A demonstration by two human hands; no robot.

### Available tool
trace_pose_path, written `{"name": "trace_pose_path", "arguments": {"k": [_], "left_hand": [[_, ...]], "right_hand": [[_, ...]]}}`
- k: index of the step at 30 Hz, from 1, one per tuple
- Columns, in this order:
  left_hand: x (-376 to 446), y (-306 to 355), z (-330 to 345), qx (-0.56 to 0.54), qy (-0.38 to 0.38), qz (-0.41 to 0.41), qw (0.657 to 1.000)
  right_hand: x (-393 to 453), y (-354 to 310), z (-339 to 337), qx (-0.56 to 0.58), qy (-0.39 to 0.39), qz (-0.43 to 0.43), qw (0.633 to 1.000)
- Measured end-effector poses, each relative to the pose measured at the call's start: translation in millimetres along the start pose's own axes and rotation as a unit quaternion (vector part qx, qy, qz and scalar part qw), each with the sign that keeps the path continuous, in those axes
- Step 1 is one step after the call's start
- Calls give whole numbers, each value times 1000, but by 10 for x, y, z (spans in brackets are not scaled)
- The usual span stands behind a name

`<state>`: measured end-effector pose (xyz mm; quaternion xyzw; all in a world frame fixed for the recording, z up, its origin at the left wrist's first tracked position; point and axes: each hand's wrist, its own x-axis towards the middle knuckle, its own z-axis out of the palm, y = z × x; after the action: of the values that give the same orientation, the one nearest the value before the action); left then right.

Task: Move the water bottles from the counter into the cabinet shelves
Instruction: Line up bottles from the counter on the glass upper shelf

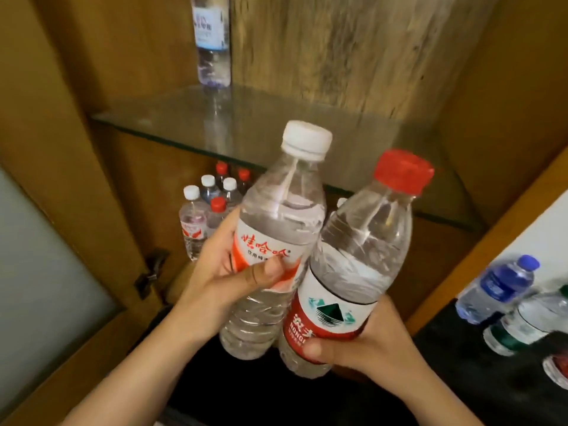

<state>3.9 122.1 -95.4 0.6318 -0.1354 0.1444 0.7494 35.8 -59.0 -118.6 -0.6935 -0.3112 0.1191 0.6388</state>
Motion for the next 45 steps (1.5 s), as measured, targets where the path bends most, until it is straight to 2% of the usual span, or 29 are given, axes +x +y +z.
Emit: {"name": "trace_pose_path", "arguments": {"k": [5, 9, 13, 20, 27, 31, 33, 35, 37, 39, 45], "left_hand": [[415, 797, -131, -27, -10, 122, 992], [813, 1191, -202, -19, -12, 179, 984], [1228, 1319, -303, 1, -17, 160, 987], [1666, 994, -490, 70, -26, 107, 991], [1864, 927, -636, 91, -20, 33, 995], [1816, 954, -649, 141, -32, 34, 989], [1722, 912, -659, 231, 2, 36, 972], [1619, 833, -651, 381, 54, 23, 923], [1552, 749, -643, 452, 97, 13, 887], [1546, 695, -649, 445, 115, 12, 888], [1698, 573, -690, 423, 116, 26, 898]], "right_hand": [[456, -838, 26, -6, -25, -91, 996], [796, -1344, -53, -49, 13, -142, 989], [1242, -1574, -176, -117, 63, -128, 983], [1682, -1334, -322, -78, 132, -47, 987], [1873, -1122, -336, -72, 136, -7, 988], [1913, -1069, -272, -78, 140, -9, 987], [1910, -1025, -234, -87, 161, -33, 982], [1882, -1011, -232, -116, 179, -42, 976], [1847, -1033, -283, -142, 158, -29, 977], [1814, -1066, -348, -168, 138, -10, 976], [1888, -1070, -391, -186, 143, 16, 972]]}}
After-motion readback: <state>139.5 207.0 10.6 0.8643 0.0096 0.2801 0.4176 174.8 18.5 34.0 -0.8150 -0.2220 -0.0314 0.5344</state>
